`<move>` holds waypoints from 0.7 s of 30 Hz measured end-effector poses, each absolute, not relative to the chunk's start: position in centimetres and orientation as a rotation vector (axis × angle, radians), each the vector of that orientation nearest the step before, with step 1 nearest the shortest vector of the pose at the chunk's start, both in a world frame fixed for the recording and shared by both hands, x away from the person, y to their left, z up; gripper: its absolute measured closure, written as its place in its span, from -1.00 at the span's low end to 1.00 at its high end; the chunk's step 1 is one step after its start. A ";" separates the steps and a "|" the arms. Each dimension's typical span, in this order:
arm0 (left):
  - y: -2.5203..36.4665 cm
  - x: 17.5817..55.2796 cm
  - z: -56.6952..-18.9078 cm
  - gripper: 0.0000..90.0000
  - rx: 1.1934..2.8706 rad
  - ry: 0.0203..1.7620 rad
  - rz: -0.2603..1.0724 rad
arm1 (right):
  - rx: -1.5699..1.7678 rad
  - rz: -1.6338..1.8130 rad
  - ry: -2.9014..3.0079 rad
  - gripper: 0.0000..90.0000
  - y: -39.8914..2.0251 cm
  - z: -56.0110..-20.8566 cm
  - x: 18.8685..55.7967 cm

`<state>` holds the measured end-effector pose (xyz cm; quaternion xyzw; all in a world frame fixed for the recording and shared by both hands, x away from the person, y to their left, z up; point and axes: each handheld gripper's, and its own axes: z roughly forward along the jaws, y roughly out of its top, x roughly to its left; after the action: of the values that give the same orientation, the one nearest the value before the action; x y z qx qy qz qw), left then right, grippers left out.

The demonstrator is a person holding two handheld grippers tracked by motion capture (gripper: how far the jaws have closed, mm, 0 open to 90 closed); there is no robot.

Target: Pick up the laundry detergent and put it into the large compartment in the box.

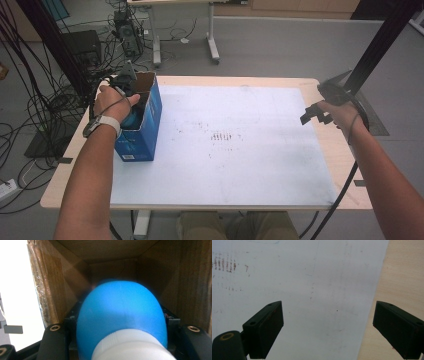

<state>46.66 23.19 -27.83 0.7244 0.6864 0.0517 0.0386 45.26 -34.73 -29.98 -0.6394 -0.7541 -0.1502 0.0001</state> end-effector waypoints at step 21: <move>23.3 46.7 -27.9 -0.15 2.220 2.101 0.166 | -2.007 -0.473 -2.372 -0.79 -34.7 -30.0 45.3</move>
<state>46.68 23.27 -27.88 0.7245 0.6859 0.0543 0.0403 45.27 -34.74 -29.99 -0.6387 -0.7546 -0.1504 -0.0006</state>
